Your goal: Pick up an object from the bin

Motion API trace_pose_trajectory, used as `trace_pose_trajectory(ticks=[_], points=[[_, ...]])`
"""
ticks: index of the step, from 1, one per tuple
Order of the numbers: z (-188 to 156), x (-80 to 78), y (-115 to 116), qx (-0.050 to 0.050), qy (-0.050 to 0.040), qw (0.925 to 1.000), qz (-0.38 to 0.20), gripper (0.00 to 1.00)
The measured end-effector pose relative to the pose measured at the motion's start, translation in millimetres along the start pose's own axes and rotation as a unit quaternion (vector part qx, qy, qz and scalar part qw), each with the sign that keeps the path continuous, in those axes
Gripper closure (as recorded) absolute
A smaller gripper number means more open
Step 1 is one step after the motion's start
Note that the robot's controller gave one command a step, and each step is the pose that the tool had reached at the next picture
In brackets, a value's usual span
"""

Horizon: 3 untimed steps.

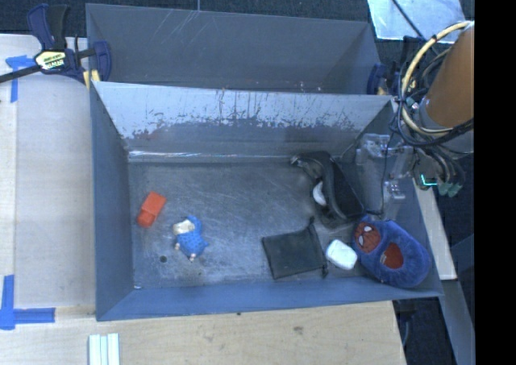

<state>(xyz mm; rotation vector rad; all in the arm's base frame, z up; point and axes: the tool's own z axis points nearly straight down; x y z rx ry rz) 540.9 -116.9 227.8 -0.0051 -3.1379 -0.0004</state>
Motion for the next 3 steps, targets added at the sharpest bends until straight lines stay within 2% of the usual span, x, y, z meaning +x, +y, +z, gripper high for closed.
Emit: trace_pose_trajectory(ticks=[1,2,3], points=[[161,52.3,47,0.000,-0.0035,0.9994,-0.035,0.00],[127,57.2,71,0.000,-0.0055,0.9977,-0.068,0.00],[115,55.2,64,0.001,-0.0070,0.9986,0.053,0.00]])
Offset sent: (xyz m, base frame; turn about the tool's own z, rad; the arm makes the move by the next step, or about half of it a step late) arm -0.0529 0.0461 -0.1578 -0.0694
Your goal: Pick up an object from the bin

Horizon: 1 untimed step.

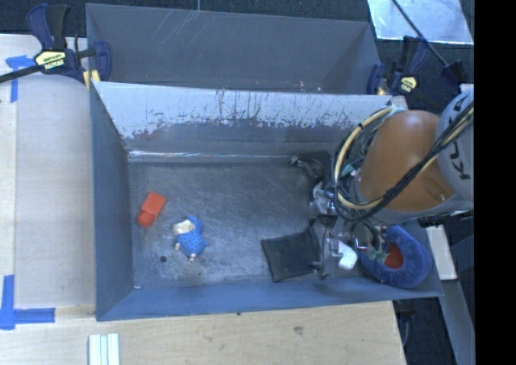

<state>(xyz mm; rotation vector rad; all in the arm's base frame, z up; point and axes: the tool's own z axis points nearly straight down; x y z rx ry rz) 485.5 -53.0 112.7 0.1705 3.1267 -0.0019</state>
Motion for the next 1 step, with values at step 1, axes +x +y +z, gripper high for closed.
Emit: trace_pose_trajectory(ticks=[1], points=[[43.5,3.0,-5.5,-0.001,0.0070,0.9880,0.155,0.00]])
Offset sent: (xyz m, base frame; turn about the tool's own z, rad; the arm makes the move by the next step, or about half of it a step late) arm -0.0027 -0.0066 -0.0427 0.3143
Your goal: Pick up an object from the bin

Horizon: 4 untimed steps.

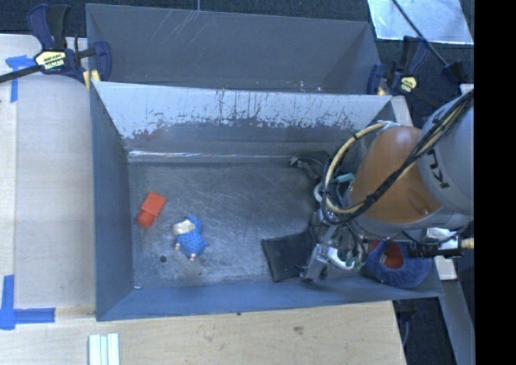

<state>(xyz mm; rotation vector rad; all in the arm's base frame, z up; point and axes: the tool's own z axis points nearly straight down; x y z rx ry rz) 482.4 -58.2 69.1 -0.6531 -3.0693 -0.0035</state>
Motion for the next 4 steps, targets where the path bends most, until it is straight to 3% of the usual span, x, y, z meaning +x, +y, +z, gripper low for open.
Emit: trace_pose_trajectory(ticks=[1,2,3,4], points=[[0,-0.1,1,0.000,0.0000,1.0000,-0.002,0.00],[-1,-1.5,0,0.000,-0.0016,1.0000,-0.001,1.00],[-20,-2.5,0,0.000,-0.0046,1.0000,-0.003,1.00],[-111,-4.5,0,-0.001,-0.0069,1.0000,-0.004,1.00]])
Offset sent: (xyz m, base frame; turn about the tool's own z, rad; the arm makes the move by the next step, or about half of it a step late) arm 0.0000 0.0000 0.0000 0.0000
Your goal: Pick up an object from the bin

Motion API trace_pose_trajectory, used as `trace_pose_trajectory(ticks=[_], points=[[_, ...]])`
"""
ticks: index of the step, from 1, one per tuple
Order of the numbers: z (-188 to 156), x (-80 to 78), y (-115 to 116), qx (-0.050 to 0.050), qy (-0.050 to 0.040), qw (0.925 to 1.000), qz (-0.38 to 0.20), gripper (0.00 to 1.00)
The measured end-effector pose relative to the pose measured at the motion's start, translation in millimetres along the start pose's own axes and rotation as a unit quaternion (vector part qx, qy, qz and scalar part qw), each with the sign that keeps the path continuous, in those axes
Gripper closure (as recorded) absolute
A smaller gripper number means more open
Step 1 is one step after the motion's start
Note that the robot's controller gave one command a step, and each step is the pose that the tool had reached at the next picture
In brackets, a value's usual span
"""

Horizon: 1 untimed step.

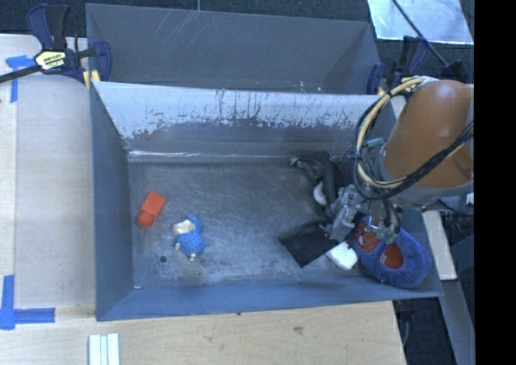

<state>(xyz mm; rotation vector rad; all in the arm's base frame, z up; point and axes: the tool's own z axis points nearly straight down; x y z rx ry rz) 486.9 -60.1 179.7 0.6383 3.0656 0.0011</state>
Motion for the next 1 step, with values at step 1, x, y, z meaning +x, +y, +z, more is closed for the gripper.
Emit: trace_pose_trajectory(ticks=[1], points=[[-17.5,-1.7,-0.1,0.001,0.0019,1.0000,-0.002,1.00]])
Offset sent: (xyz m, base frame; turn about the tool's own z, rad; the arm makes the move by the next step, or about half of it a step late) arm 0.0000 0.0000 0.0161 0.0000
